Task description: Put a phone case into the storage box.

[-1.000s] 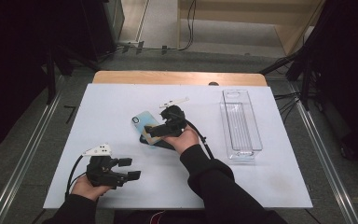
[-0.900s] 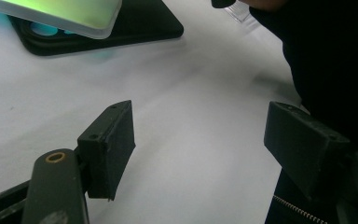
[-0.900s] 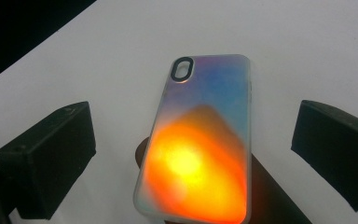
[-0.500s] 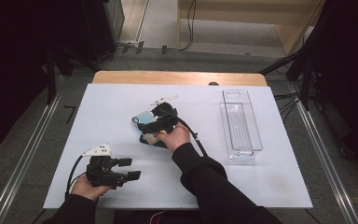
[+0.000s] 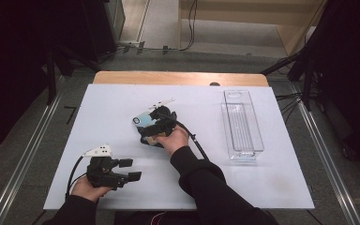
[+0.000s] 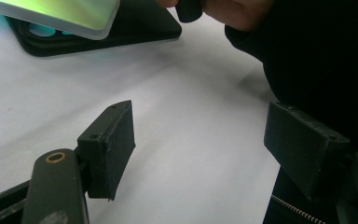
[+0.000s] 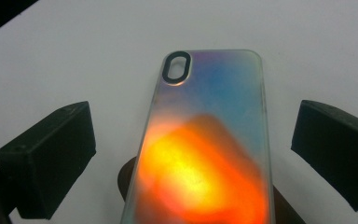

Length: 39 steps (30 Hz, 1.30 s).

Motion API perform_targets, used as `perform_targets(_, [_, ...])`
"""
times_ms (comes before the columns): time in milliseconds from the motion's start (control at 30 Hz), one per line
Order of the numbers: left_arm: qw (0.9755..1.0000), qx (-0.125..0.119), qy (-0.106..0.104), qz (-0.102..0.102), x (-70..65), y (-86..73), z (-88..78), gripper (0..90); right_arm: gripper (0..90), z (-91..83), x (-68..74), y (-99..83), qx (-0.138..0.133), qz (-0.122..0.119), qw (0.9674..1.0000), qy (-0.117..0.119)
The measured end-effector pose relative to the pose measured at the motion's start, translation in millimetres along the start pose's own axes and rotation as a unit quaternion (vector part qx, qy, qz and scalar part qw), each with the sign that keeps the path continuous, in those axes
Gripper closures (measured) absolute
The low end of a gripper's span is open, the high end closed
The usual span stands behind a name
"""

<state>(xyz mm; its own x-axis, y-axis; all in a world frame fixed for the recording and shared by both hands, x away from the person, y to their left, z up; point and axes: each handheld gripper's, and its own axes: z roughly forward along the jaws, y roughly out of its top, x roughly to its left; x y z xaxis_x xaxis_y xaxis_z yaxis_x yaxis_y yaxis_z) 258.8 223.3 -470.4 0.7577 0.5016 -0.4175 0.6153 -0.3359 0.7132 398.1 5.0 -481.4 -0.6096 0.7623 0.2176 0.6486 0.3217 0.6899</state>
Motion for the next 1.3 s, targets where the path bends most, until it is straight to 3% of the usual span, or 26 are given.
perform_targets(567, [1.0,-0.001,-0.001,0.001,-0.5,0.0,0.0,24.9,0.0,18.6,-1.1,-8.9,0.018,0.004,0.9997,-0.013])
perform_targets(633, [1.0,0.0,-0.001,0.002,-0.6,0.0,-0.1,24.9,7.6,19.5,-0.8,-9.4,0.018,0.002,0.9997,-0.016])
perform_targets(1300, [1.0,0.0,-0.003,0.003,-0.5,0.0,0.2,24.9,11.8,26.9,1.7,-11.7,0.019,-0.01,0.9991,-0.037])
